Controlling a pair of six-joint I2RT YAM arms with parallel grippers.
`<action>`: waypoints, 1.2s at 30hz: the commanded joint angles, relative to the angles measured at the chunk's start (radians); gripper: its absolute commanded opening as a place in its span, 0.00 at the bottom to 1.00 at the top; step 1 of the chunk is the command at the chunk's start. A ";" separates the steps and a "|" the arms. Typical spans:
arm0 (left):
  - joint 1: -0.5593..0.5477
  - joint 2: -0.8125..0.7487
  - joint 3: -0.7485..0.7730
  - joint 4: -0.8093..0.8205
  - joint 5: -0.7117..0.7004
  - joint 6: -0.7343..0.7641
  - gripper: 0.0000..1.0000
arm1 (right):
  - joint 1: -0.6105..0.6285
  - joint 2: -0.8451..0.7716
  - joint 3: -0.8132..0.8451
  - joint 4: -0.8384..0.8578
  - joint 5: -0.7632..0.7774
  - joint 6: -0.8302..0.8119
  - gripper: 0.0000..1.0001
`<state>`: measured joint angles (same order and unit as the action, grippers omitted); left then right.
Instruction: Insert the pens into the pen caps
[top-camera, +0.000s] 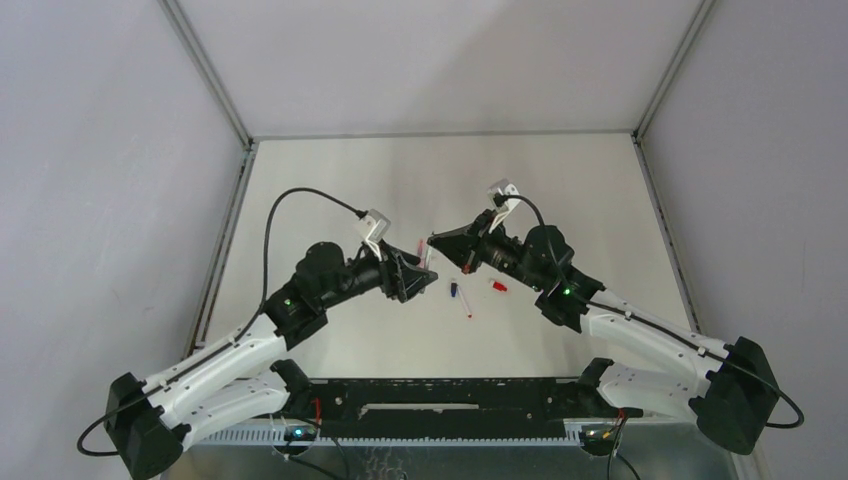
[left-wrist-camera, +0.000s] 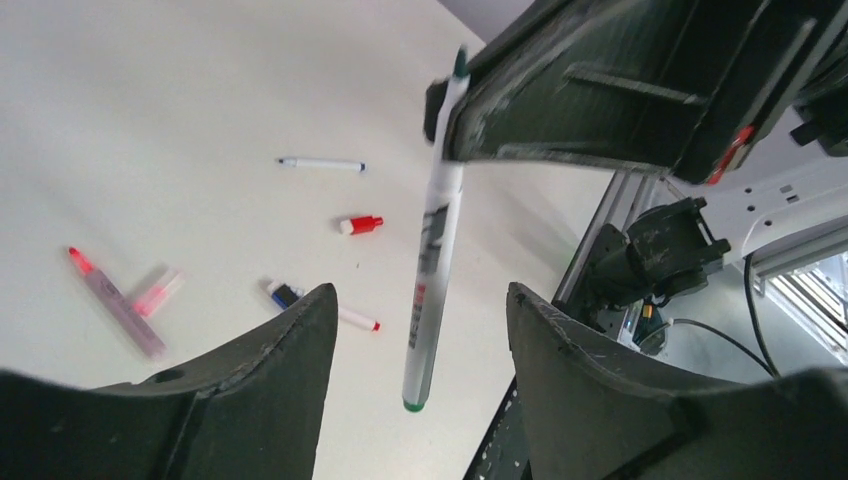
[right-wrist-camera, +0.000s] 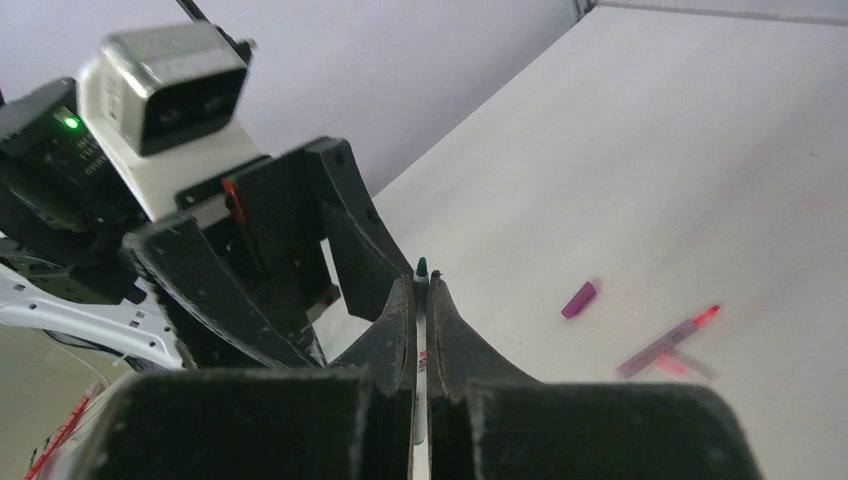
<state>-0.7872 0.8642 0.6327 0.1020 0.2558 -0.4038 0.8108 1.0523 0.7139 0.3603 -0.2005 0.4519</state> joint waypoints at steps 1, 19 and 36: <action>-0.005 0.011 -0.045 0.053 0.012 -0.017 0.66 | -0.010 0.004 0.036 0.066 -0.009 0.011 0.00; -0.004 -0.109 -0.169 0.048 -0.207 -0.083 0.00 | -0.005 0.023 0.091 -0.098 0.132 -0.029 0.99; 0.054 -0.582 -0.252 -0.693 -0.703 -0.500 0.00 | 0.090 0.863 1.080 -1.041 0.387 -0.008 0.83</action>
<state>-0.7380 0.2874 0.4004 -0.4942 -0.3923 -0.7929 0.8677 1.7138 1.5974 -0.3454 0.1440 0.4301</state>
